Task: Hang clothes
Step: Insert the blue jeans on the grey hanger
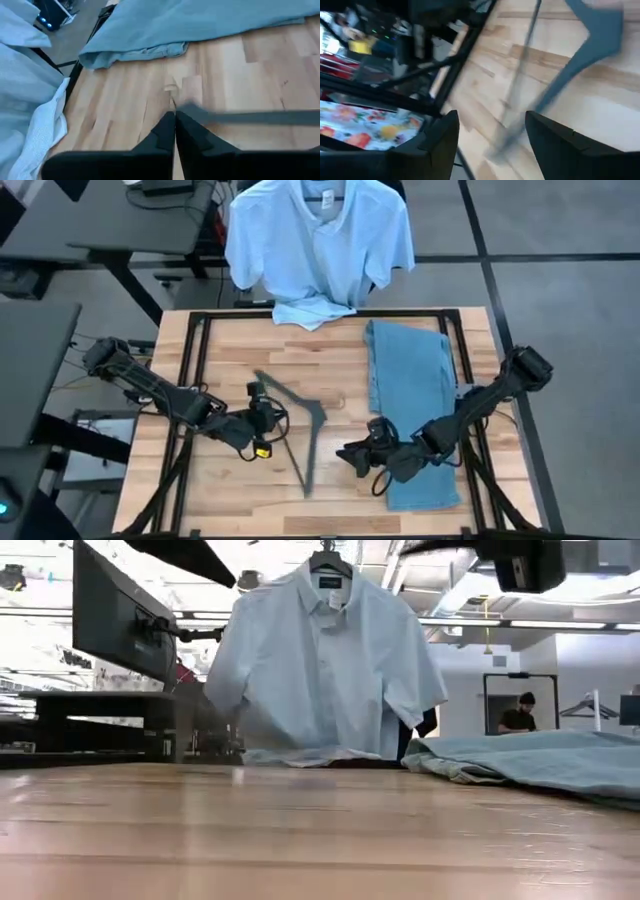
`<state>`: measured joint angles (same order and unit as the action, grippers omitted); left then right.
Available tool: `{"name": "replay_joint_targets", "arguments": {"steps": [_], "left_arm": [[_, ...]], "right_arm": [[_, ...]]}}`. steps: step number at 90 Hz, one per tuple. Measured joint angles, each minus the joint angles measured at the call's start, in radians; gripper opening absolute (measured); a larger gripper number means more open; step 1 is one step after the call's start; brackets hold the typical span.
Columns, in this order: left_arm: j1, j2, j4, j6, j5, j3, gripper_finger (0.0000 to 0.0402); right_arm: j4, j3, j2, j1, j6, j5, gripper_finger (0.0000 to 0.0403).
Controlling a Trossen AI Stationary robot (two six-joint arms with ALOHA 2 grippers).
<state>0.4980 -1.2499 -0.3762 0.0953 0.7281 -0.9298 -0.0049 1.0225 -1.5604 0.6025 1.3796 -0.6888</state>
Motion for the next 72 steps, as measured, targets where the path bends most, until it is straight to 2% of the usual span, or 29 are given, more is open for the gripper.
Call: {"name": "replay_joint_targets", "arguments": {"steps": [7,17,29,37,47,63,72], "left_arm": [[0.000,0.000,-0.003,0.012,-0.049,0.006,0.0004],[-0.016,0.000,0.003,0.095,-0.115,0.008,0.0002],[-0.099,0.000,0.037,0.251,-0.331,0.008,0.0002],[-0.166,-0.011,0.053,0.298,-0.443,0.008,0.0001],[-0.261,-0.020,0.053,0.317,-0.570,0.009,0.0011],[-0.420,-0.083,0.059,0.395,-0.683,0.009,0.0061],[-0.496,-0.129,0.058,0.397,-0.697,0.022,0.0093]], "right_arm": [[-0.046,0.001,0.007,0.000,0.000,0.006,0.0214],[-0.250,-0.001,0.083,0.000,0.001,0.035,0.0214],[-0.569,0.002,0.228,-0.047,0.035,0.096,0.0214],[-0.703,0.000,0.291,-0.080,0.024,0.111,0.0214],[-0.767,0.001,0.333,-0.094,-0.046,0.113,0.0214],[-0.821,0.000,0.329,-0.099,-0.170,0.117,0.0214],[-0.846,0.000,0.330,-0.147,-0.278,0.169,0.0214]]}}
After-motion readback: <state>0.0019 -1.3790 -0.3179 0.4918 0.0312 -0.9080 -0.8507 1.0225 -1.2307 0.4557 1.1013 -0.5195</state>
